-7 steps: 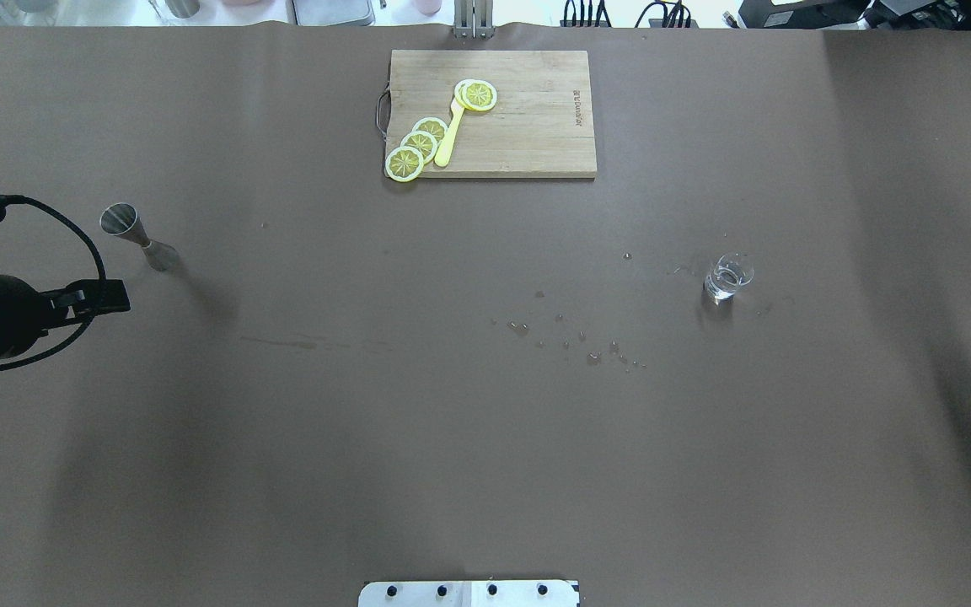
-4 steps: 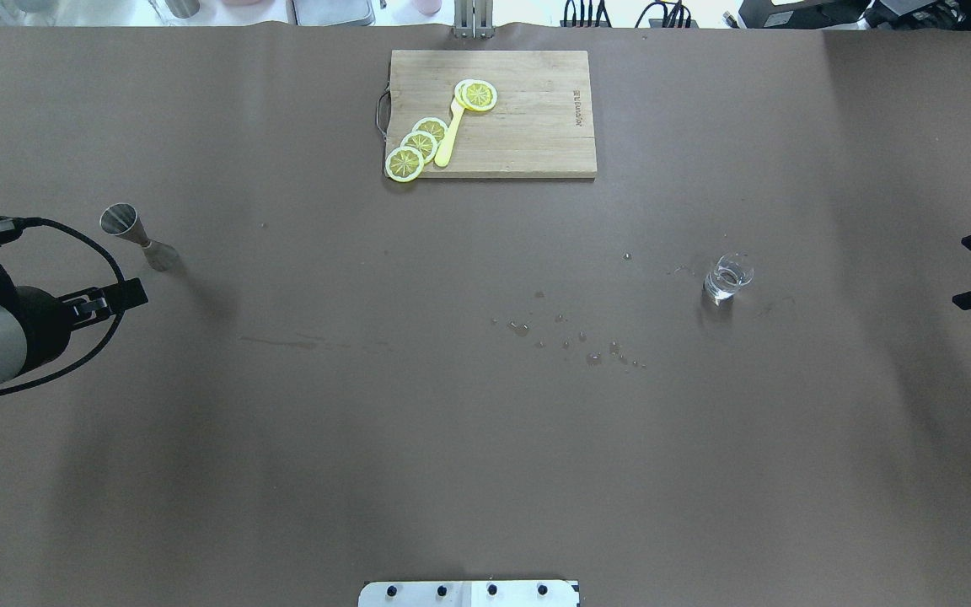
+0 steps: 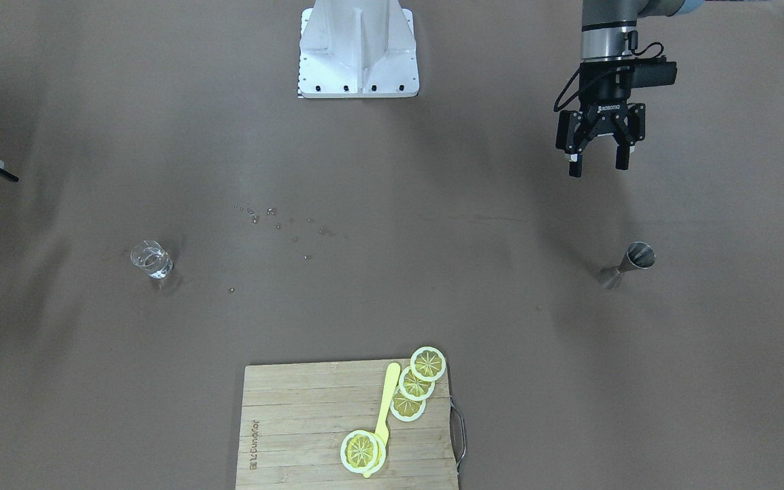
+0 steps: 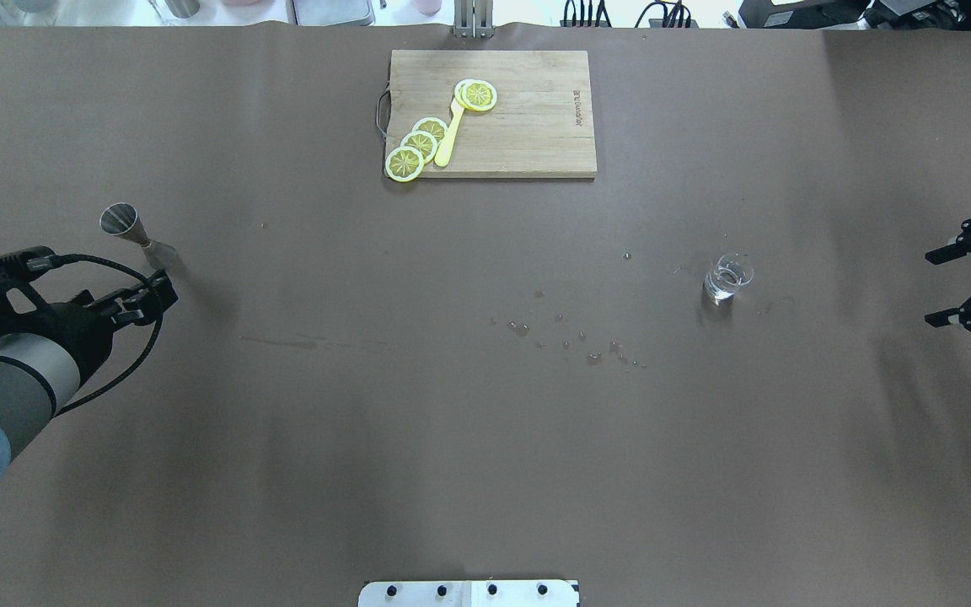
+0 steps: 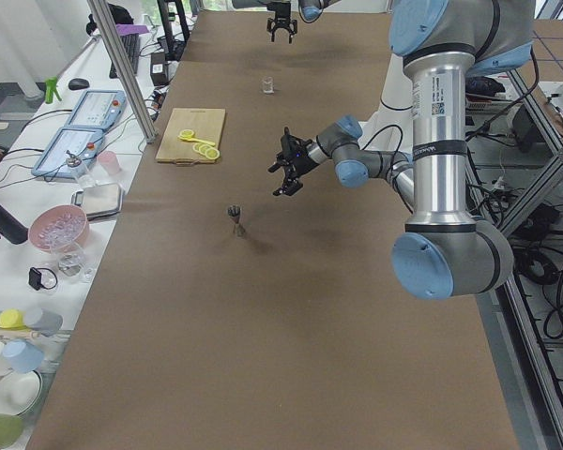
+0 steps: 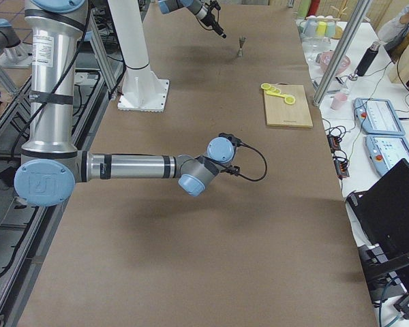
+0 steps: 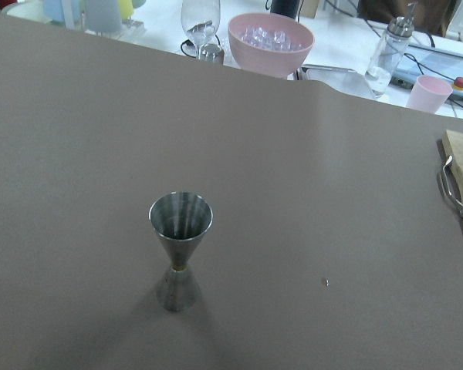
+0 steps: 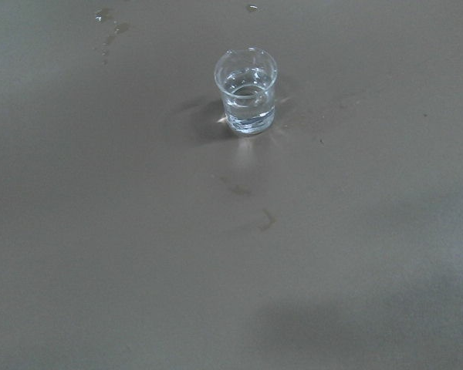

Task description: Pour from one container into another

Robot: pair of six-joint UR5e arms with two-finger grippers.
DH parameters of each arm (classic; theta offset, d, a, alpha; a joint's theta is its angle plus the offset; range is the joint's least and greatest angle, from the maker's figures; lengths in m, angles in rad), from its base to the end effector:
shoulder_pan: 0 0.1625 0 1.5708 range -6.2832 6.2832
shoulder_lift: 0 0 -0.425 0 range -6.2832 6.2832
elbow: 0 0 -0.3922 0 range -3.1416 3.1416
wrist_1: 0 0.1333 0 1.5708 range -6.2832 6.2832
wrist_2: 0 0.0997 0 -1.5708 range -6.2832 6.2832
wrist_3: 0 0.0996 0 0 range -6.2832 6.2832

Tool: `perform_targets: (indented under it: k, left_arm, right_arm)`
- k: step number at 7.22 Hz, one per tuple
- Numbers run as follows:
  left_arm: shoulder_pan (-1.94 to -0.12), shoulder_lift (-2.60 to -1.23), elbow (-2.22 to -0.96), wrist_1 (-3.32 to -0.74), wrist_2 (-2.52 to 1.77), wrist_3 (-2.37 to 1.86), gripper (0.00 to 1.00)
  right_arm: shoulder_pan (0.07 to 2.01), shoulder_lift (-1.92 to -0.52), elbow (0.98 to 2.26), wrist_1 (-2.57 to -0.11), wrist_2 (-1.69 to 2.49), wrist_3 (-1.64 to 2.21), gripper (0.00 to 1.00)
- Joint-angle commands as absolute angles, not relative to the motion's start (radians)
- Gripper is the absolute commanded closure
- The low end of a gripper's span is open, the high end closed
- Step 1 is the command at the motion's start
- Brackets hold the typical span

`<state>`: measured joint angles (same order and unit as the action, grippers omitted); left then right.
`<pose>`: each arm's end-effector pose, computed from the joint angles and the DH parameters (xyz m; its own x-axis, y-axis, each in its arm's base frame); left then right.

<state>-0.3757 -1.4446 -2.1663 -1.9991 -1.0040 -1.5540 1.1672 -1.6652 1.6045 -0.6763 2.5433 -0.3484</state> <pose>0.3260 -0.3294 0.3812 0.5917 -0.2181 -0.7761 0.6902 0.6345 0.3479 -0.1337 -0.4430 0.5733 0.1709 -0.9478 0.2692 0.3429 0.3133 0.8856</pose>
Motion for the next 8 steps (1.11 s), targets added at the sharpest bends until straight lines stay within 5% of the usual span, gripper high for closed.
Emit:
perform_targets:
  k: [1, 8]
  left_arm:
    - [-0.368, -1.443, -2.108, -1.991, -0.979, -1.581, 0.02]
    - [-0.364, -1.529, -1.904, -2.039, -0.802, -1.624, 0.03]
  right_arm:
    - [1.129, -1.632, 1.548, -0.589, 2.543, -0.347, 0.0]
    - [1.051, -1.429, 1.37, -0.534, 2.525, -0.201, 0.0]
